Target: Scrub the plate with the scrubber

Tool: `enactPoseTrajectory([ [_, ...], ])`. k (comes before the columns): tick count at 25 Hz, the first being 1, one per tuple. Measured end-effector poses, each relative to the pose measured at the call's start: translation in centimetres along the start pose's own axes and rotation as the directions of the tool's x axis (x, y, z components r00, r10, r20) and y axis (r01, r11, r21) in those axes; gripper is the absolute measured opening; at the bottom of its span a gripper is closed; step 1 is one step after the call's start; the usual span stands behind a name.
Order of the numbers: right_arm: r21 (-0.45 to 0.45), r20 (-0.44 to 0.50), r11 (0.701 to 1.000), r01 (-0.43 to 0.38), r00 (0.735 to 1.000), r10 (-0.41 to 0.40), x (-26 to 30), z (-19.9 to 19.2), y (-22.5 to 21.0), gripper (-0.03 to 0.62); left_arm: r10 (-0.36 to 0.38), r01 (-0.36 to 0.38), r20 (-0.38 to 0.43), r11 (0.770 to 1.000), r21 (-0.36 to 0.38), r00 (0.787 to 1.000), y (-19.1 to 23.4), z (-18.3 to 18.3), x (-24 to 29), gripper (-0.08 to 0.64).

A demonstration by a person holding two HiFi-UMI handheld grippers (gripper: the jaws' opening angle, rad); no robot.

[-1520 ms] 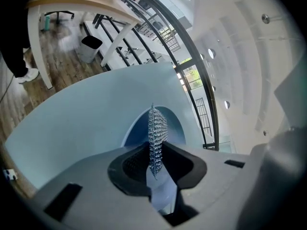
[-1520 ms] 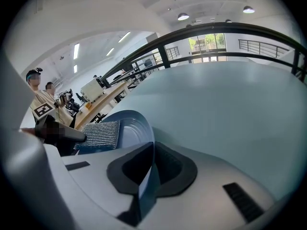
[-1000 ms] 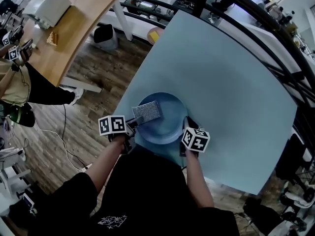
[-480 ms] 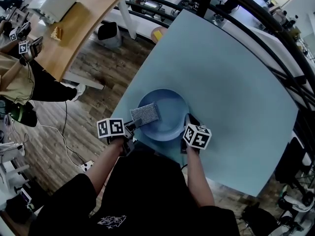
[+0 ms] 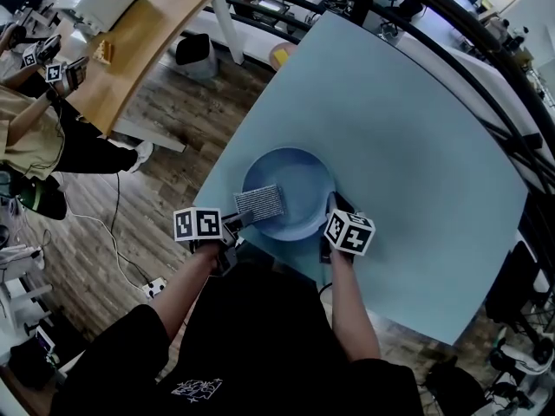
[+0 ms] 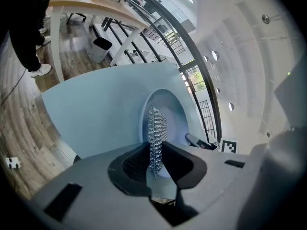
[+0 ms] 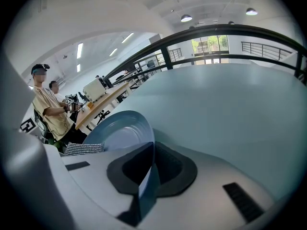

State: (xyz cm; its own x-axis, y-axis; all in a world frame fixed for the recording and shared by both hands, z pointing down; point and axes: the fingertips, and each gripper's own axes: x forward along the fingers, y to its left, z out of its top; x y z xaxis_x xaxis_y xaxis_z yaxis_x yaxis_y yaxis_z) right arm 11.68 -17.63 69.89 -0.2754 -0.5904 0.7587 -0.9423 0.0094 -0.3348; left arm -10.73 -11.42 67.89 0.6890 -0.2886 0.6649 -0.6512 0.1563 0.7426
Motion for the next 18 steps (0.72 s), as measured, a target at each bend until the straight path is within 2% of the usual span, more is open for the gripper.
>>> enactPoseTrajectory([
  [9, 0.002, 0.006, 1.000, -0.004, 1.000, 0.004, 0.1, 0.1, -0.2, 0.017, -0.019, 0.022, -0.062, 0.998, 0.055, 0.998, -1.9, -2.1, 2.0, 0.086],
  [18, -0.002, 0.002, 1.000, 0.000, 1.000, 0.000, 0.0, 0.1, -0.2, 0.017, -0.027, 0.039, -0.110, 0.994, 0.105, 0.994, -3.7, -2.4, 4.2, 0.086],
])
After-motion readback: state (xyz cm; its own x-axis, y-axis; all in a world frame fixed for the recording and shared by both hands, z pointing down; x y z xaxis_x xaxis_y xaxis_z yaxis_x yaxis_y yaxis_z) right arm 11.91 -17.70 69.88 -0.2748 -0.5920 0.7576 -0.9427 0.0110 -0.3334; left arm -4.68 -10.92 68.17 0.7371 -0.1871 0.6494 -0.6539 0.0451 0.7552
